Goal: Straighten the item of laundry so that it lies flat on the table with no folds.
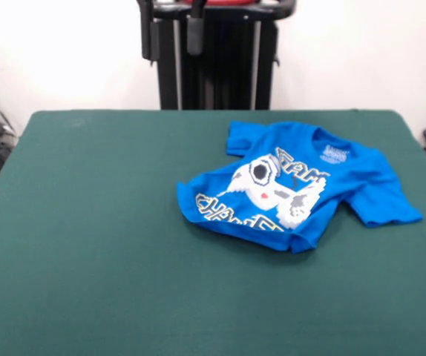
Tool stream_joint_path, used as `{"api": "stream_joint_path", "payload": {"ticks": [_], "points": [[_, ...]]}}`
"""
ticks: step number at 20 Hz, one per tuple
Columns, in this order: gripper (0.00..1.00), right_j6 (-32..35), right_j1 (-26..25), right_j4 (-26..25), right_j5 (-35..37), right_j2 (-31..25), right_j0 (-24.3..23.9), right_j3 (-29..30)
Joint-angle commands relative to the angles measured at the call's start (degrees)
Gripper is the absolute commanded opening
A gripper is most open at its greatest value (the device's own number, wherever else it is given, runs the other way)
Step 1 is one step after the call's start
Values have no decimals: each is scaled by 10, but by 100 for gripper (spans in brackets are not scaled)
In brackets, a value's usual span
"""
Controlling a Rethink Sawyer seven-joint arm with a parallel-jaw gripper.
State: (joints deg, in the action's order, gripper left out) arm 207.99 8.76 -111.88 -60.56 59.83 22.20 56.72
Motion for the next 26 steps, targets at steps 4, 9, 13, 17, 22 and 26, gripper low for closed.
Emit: {"api": "stream_joint_path", "payload": {"ticks": [4, 9, 13, 17, 22, 26], "points": [[100, -22, -51, -12, -56, -76, 7, -11], [100, 6, -60, -30, -49, -57, -11, -69], [100, 2, -76, -37, -61, -77, -20, -109], [100, -14, -102, -53, -70, -82, -36, -150], [100, -19, -121, -51, -55, -79, -35, -160], [100, -24, -128, -43, -51, -79, -26, -155]]}}
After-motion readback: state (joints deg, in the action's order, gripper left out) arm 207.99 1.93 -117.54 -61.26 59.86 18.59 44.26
